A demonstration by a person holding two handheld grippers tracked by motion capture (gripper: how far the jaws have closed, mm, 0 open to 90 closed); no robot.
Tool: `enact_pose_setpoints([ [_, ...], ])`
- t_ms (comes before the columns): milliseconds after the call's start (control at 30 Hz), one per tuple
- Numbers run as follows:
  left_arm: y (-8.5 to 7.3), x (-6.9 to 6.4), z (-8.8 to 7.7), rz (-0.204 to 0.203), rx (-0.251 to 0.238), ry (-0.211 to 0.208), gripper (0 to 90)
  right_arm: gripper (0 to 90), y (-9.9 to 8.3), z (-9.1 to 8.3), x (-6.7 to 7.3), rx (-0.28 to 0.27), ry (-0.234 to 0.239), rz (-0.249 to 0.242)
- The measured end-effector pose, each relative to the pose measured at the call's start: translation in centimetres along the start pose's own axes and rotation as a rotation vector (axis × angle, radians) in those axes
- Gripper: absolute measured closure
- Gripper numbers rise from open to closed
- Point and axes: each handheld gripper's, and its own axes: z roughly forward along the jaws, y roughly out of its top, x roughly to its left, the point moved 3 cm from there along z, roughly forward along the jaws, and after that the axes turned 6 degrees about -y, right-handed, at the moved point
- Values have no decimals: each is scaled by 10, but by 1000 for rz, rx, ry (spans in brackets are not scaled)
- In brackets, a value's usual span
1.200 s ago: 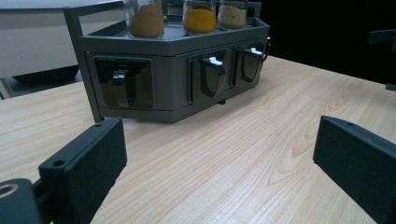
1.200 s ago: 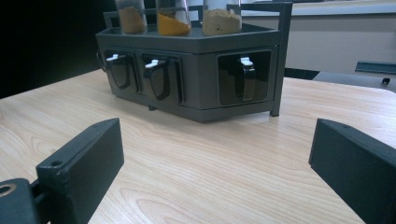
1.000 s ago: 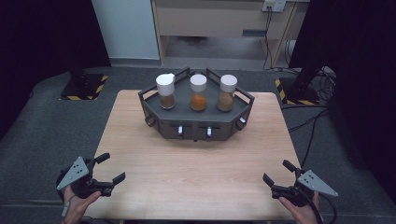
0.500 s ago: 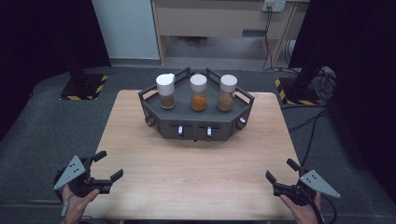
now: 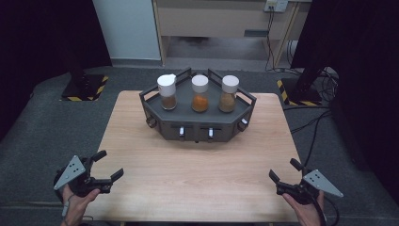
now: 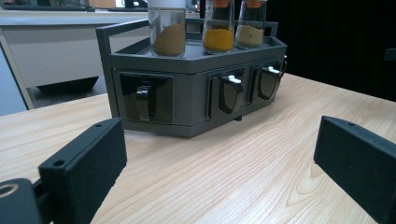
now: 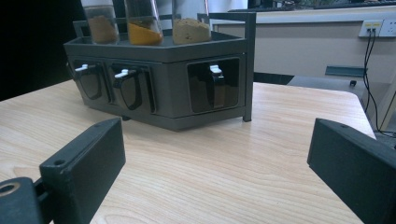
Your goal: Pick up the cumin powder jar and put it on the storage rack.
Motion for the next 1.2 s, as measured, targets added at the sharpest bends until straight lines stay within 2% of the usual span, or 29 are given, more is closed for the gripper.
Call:
enact_pose_setpoints([
  [467,0,1,0,1,-1,-3,16,49,-1,0,0,-11,-2,5],
  [1200,1,0,2,19,20,-32,15,49,-2,-1,-1,-3,12,9],
])
